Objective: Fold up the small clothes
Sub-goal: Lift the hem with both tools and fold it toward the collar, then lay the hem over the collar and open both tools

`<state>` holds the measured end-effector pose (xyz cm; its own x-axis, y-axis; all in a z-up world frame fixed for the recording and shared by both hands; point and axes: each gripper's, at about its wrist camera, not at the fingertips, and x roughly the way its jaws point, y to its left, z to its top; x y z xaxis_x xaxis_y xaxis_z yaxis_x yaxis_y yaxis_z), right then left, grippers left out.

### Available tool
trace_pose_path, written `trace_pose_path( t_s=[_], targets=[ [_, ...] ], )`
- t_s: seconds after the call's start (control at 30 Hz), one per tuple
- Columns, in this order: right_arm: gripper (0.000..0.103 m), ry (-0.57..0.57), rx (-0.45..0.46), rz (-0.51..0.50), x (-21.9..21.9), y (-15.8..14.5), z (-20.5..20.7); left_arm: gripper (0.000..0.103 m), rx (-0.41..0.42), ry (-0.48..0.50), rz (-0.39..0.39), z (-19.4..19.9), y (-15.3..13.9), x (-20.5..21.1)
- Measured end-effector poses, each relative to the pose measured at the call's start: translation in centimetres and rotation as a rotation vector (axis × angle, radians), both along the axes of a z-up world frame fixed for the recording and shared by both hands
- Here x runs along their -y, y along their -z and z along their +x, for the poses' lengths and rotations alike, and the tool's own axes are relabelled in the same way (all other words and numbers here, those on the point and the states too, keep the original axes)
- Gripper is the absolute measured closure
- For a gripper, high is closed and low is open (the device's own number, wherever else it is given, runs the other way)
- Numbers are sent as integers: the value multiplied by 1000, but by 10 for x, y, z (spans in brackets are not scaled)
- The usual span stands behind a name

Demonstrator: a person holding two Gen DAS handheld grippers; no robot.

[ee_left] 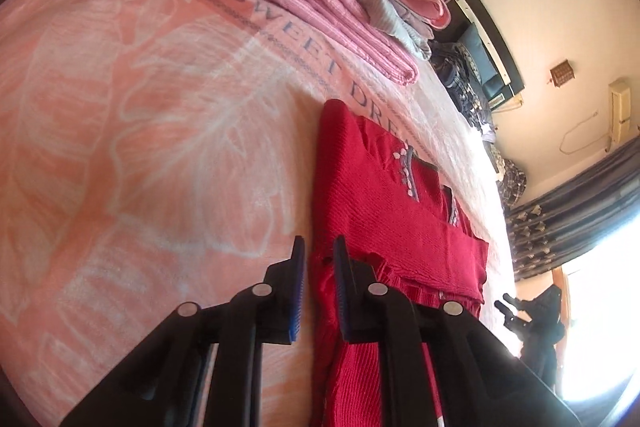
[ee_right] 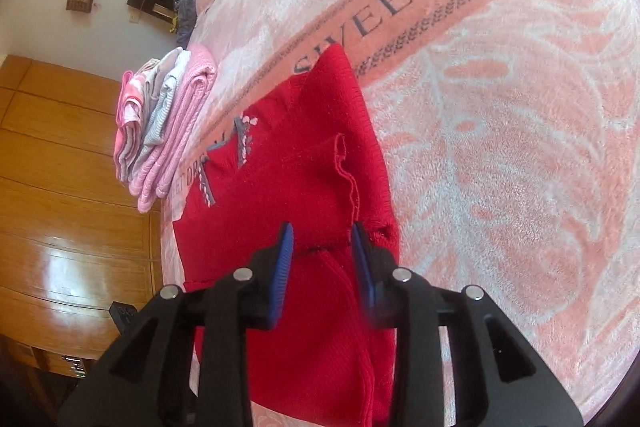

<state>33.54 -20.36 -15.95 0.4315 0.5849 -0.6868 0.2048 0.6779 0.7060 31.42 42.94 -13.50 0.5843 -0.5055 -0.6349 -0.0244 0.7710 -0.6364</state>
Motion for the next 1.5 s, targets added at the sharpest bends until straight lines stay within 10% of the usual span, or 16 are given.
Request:
trace_pose_path(
  t_s=[0.27, 0.5, 0.7, 0.83, 1.23, 1.4, 1.5],
  targets=[
    [73, -68, 8, -11, -23, 13, 6, 72, -20, 188, 311, 21, 7, 80],
    [73, -146, 16, -54, -37, 20, 3, 69, 30, 262, 423, 16, 9, 105],
    [62, -250, 57, -121, -49, 12, 5, 99, 53, 242, 370, 13, 8, 93],
    [62, -322, 75, -189, -55, 11, 5, 99, 81, 214, 266, 8, 2, 80],
    [60, -400, 79, -290, -82, 30, 14, 86, 37, 218, 312, 15, 19, 97],
    [95, -515, 160, -352, -100, 18, 4, 88, 53, 244, 373, 12, 14, 110],
    [98, -517, 175, -320, -100, 12, 0, 99, 70, 250, 369, 8, 10, 109]
  ],
)
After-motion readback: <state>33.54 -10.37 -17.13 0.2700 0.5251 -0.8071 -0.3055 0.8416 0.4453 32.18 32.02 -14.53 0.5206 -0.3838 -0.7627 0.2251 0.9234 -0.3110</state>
